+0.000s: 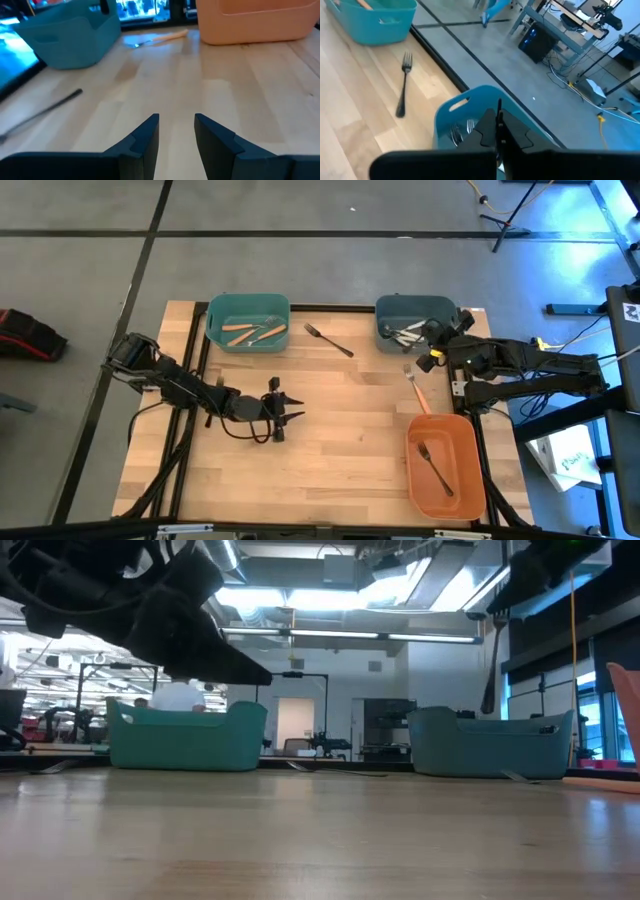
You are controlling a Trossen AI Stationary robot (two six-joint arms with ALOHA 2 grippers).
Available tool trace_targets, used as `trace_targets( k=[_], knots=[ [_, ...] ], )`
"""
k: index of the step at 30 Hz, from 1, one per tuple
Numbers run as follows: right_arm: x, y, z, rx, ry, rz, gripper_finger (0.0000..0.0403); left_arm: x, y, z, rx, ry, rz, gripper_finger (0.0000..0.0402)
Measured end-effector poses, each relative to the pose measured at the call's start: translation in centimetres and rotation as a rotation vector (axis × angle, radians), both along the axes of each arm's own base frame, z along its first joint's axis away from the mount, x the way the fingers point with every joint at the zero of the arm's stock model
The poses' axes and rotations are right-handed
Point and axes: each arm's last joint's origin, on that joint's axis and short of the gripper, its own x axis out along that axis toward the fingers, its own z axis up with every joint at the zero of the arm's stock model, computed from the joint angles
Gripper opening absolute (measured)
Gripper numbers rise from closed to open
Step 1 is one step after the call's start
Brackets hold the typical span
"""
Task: Sort silverware by color (type)
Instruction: Put the black fork into the orange bin
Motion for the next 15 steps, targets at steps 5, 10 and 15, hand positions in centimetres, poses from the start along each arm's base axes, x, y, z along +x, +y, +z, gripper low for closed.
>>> trace_targets(
  k=[5, 10, 15],
  knots=[
    [-0.3, -0.1, 0.1, -0.043, 0.013, -0.040, 0.0000, 0.2, 0.8, 0.4, 0.051, -0.006, 0.013, 0.0119],
    [0.1, -0.2, 0.3, -0.074, -0.003, -0.077, 0.0000, 0.2, 1.8, 0.8, 0.119, -0.008, 0.058, 0.0119],
    [1.1, 0.1, 0.4, 0.040, -0.025, 0.055, 0.0000, 0.3, 2.7, 0.7, 0.110, 0.008, 0.102, 0.0119]
  ],
)
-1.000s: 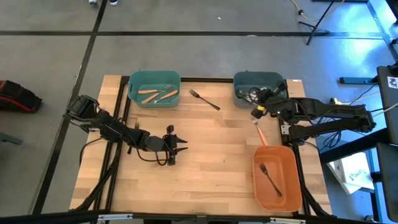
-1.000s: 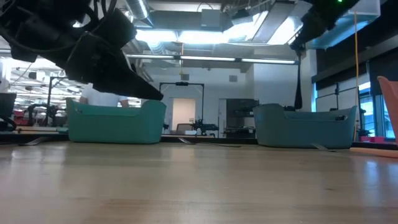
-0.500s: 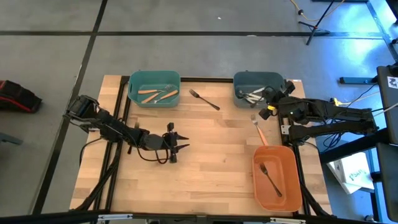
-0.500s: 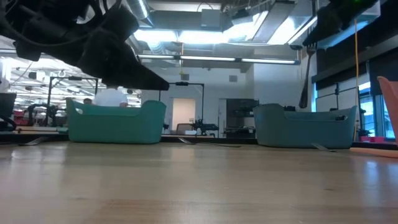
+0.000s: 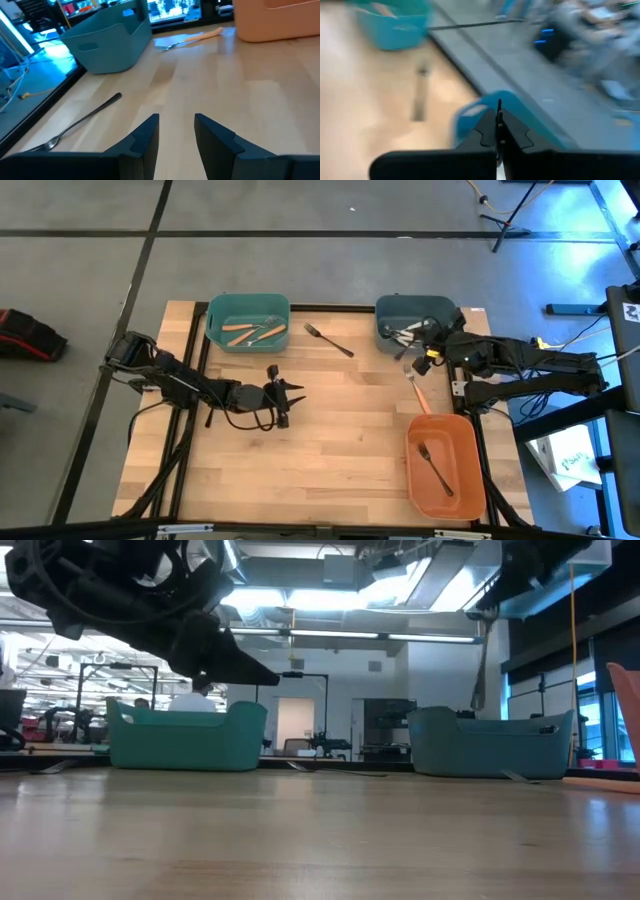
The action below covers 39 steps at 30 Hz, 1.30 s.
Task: Sort silverware by color (type)
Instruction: Put the black fork into the orange bin
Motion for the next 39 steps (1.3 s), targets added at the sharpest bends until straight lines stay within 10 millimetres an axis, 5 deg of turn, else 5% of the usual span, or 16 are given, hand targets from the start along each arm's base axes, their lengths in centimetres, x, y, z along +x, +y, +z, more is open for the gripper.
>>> trace_targets(
  k=[8, 17, 27, 39],
  knots=[
    [-0.7, 1.4, 2.1, 0.326, -0.032, 0.203, 0.0000, 0.0, -0.1, 0.0, -0.032, -0.008, 0.000, 0.0119],
    [-2.3, 4.0, 5.8, 0.762, -0.051, 0.454, 0.0000, -0.5, -3.0, -0.2, -0.181, -0.018, -0.137, 0.0119],
    [-0.7, 9.8, -1.1, 1.085, 0.256, 0.387, 0.0000, -1.7, -6.4, -0.3, -0.299, -0.022, -0.233, 0.0119],
    [0.1, 13.8, -8.4, 1.063, 0.460, 0.192, 0.0000, -2.2, -7.3, -0.3, -0.300, -0.021, -0.254, 0.0119]
  ],
)
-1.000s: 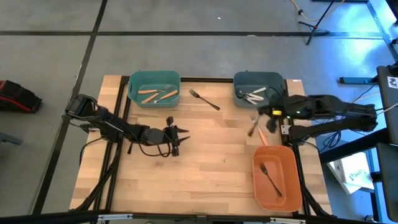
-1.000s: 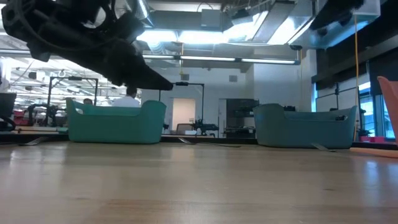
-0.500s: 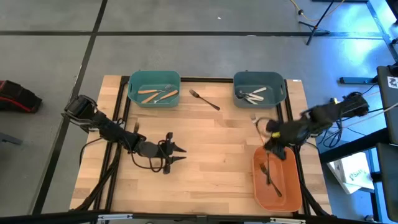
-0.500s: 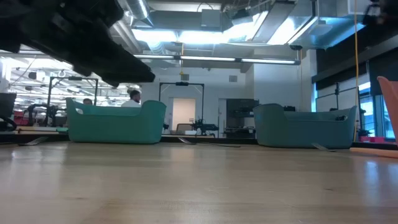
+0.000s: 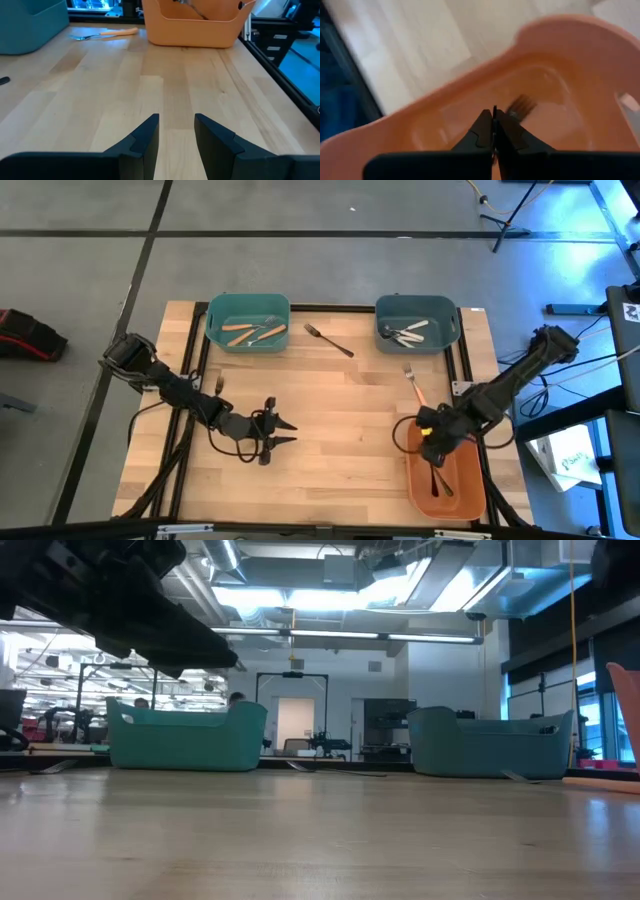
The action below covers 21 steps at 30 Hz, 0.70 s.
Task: Sort silverware by color (type)
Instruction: Put the black fork into the orange bin
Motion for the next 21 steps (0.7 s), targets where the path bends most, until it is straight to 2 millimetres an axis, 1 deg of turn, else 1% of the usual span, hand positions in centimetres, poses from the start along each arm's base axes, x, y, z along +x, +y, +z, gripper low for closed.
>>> trace_targets(
  k=[5, 9, 11, 14, 17, 19, 21],
  knots=[
    [0.1, 0.0, -1.8, -0.049, 0.063, -0.051, 0.0001, -0.1, -0.1, 0.0, 0.001, 0.002, -0.004, 0.0119],
    [0.1, 0.0, -2.6, -0.063, 0.101, -0.090, 0.0008, -0.1, -0.1, -0.1, 0.006, 0.013, -0.004, 0.0119],
    [0.2, 0.1, -2.6, -0.062, 0.099, -0.090, 0.0025, -0.1, 0.0, -0.3, -0.006, 0.024, 0.002, 0.0119],
    [0.2, 0.1, -2.6, -0.060, 0.104, -0.086, 0.0064, -0.1, -0.1, -0.2, -0.029, 0.023, 0.010, 0.0119],
    [-0.1, 0.2, -2.5, 0.008, 0.158, -0.036, 0.0104, -0.1, -0.1, -0.2, -0.036, 0.023, 0.012, 0.0119],
    [-0.2, 0.4, -2.2, 0.051, 0.202, -0.008, 0.0122, -0.1, 0.0, -0.3, -0.069, 0.023, 0.024, 0.0119],
    [-0.2, 0.4, -1.3, 0.050, 0.212, 0.010, 0.0131, -0.2, 0.0, -0.3, -0.103, 0.037, 0.034, 0.0119]
  ],
)
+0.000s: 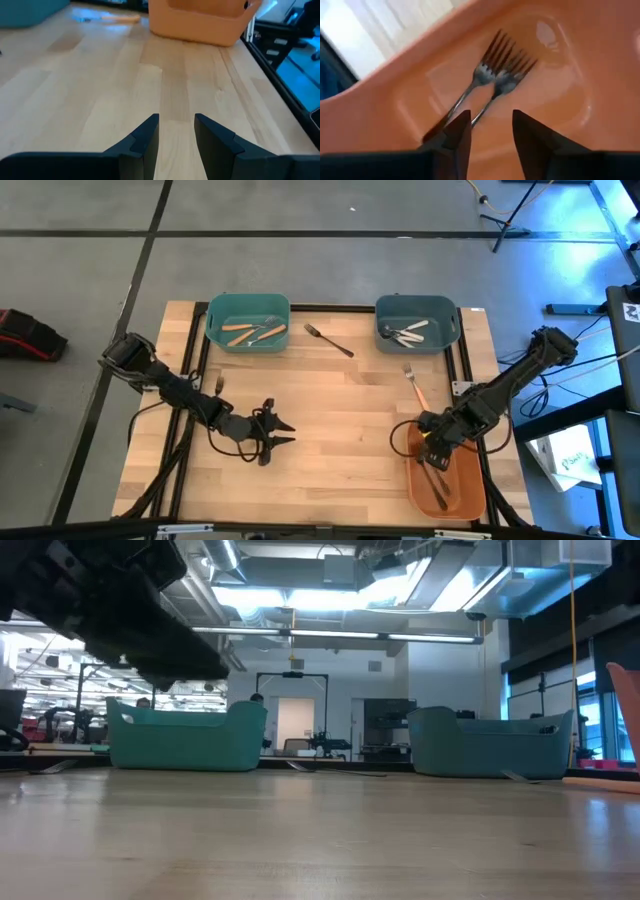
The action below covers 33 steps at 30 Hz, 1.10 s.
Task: Sort silverware by color (type)
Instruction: Put the black fork into the orange bin
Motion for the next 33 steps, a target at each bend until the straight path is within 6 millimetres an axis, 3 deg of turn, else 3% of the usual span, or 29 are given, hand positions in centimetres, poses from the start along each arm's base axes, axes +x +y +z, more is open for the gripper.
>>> trace_targets(
  k=[5, 9, 13, 16, 19, 27, 33],
  knots=[
    [0.4, -0.2, 4.2, -0.094, -0.108, 0.023, 0.0133, -0.7, 0.5, 0.3, -0.045, 0.065, 0.035, 0.0119],
    [1.5, -0.3, 6.8, -0.273, -0.398, 0.085, 0.0128, -1.6, 1.7, 1.6, -0.074, 0.134, 0.093, 0.0119],
    [3.4, -0.1, 7.6, -0.578, -0.717, 0.197, 0.0127, -2.6, 3.3, 3.5, -0.113, 0.259, 0.206, 0.0119],
    [4.8, -0.2, 6.9, -0.760, -0.810, 0.228, 0.0127, -3.4, 4.8, 4.7, -0.169, 0.371, 0.346, 0.0119],
    [5.7, -1.0, 5.1, -0.818, -0.821, 0.264, 0.0127, -4.5, 6.2, 5.1, -0.234, 0.501, 0.504, 0.0119],
    [8.0, -4.6, -1.1, -0.744, -0.950, 0.269, 0.0127, -7.2, 8.6, 4.3, -0.367, 0.827, 0.806, 0.0119],
    [8.3, -6.6, -2.9, -0.666, -1.192, 0.278, 0.0127, -8.0, 9.6, 3.9, -0.427, 0.962, 0.922, 0.0119]
  ],
)
